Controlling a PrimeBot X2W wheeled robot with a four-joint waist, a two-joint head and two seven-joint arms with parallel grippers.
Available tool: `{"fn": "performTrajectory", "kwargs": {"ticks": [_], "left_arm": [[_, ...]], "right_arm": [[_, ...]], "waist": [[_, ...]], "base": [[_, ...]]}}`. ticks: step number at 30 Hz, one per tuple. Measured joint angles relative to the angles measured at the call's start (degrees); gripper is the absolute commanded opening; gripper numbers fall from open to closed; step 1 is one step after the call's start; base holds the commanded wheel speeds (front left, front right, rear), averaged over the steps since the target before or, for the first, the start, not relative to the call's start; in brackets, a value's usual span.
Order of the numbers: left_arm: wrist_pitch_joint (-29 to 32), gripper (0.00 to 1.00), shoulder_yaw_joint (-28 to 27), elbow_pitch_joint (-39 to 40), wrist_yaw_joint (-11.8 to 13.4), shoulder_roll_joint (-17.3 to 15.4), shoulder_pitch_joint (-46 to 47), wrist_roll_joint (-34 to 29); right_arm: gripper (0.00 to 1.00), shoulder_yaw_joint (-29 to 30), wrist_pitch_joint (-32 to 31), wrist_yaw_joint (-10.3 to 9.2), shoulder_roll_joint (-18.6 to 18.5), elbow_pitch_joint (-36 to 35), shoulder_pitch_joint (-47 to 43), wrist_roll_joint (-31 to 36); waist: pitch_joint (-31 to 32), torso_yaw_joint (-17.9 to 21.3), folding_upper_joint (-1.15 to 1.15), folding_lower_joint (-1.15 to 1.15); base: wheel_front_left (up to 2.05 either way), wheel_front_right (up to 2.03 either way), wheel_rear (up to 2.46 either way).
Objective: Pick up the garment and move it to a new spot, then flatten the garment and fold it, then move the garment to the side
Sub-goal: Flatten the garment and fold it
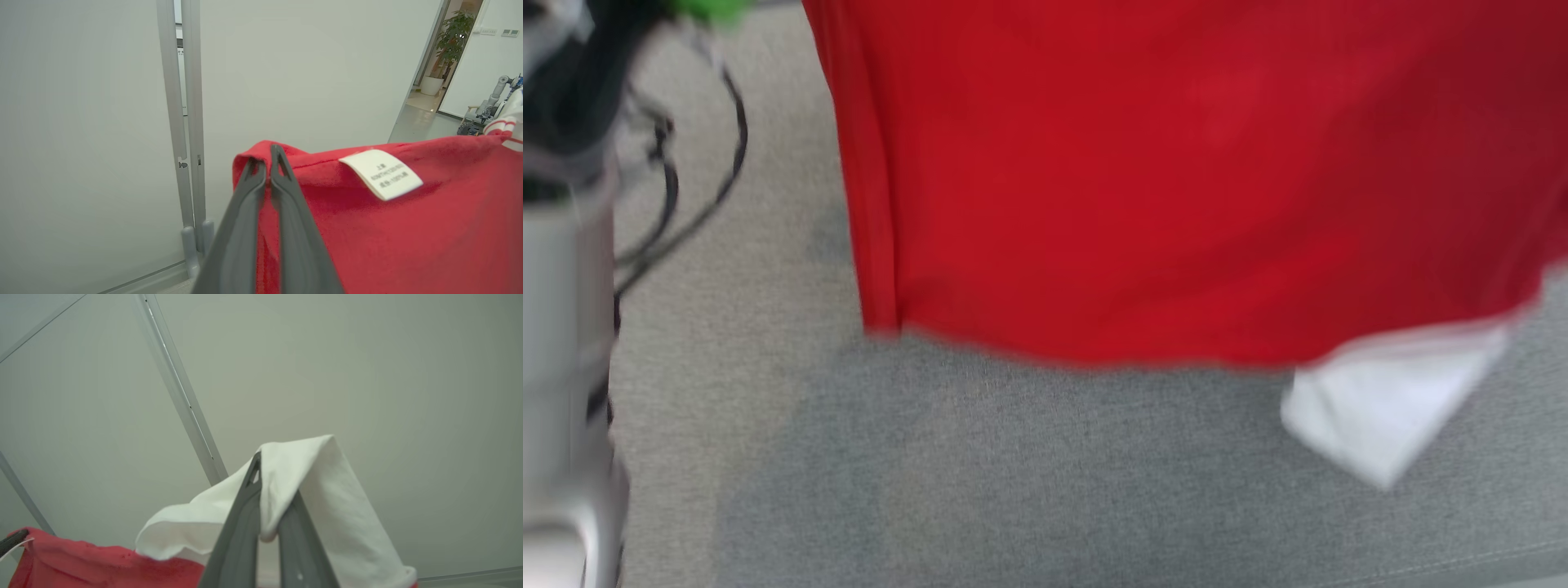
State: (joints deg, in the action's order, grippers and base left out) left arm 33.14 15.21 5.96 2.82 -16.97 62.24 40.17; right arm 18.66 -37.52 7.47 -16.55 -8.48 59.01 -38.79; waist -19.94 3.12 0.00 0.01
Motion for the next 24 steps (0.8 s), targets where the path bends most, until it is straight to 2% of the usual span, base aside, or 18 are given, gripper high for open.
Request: {"fn": "performTrajectory", "kwargs": {"ticks": [1, 3, 5, 6, 9, 11, 14, 18, 24], "left_arm": [[-0.13, 0.0, -0.54, -3.64, 0.63, 1.4, 3.46, 0.34], [-2.26, 0.0, 0.36, -10.22, -0.34, 1.74, 9.72, -2.19], [-6.83, 0.0, 0.16, -16.89, -0.88, 1.92, 16.17, -4.95], [-10.84, 0.0, 0.34, -19.58, -2.0, 1.99, 18.95, -6.51], [-19.96, 0.0, 0.9, -27.39, -3.45, 2.57, 23.5, -10.21], [-24.86, 0.0, 1.34, -31.87, -4.5, 2.87, 23.67, -11.58], [-30.86, 0.0, 2.86, -36.66, -6.6, 3.25, 21.84, -12.47], [-34.97, 0.0, 5.54, -40.03, -8.51, 3.25, 12.34, -12.27], [-38.54, 0.0, 6.68, -35.37, -8.92, 1.76, -5.44, -10.34]], "right_arm": [[0.0, -0.76, 0.86, 0.0, 1.04, 2.55, 4.34, 2.02], [0.0, -1.59, 4.08, 0.01, 3.72, 8.01, 12.08, 5.46], [0.0, -2.65, 7.46, 0.0, 6.09, 13.48, 18.02, 8.46], [0.0, -3.38, 9.39, 0.0, 7.05, 15.83, 20.65, 9.4], [0.0, -6.42, 15.62, 0.03, 8.31, 20.63, 25.24, 10.91], [0.0, -7.64, 18.36, 0.0, 8.79, 23.31, 25.08, 10.11], [0.0, -10.5, 21.3, 0.01, 7.94, 25.53, 20.84, 7.87], [0.0, -13.43, 24.28, 0.0, 5.32, 25.29, 7.58, 2.85], [0.0, -15.21, 27.58, 0.0, 2.9, 19.08, -14.8, -5.21]], "waist": [[-1.55, -0.01, 0.0, 0.0], [-4.5, -0.01, 0.0, 0.0], [-7.77, 0.0, 0.0, 0.01], [-9.36, 0.01, 0.0, 0.01], [-13.59, 0.09, 0.0, 0.01], [-16.02, 0.17, 0.0, 0.01], [-18.98, 0.29, 0.0, 0.02], [-20.31, 0.39, 0.0, 0.02], [-17.79, 0.44, 0.0, 0.0]], "base": [[0.0, 0.0, 0.0], [0.0, 0.0, 0.0], [0.0, 0.0, 0.0], [0.0, 0.0, 0.0], [0.0, 0.0, 0.0], [0.0, 0.0, 0.0], [0.0, 0.0, 0.0], [0.0, 0.0, 0.0], [0.0, 0.0, 0.0]]}}
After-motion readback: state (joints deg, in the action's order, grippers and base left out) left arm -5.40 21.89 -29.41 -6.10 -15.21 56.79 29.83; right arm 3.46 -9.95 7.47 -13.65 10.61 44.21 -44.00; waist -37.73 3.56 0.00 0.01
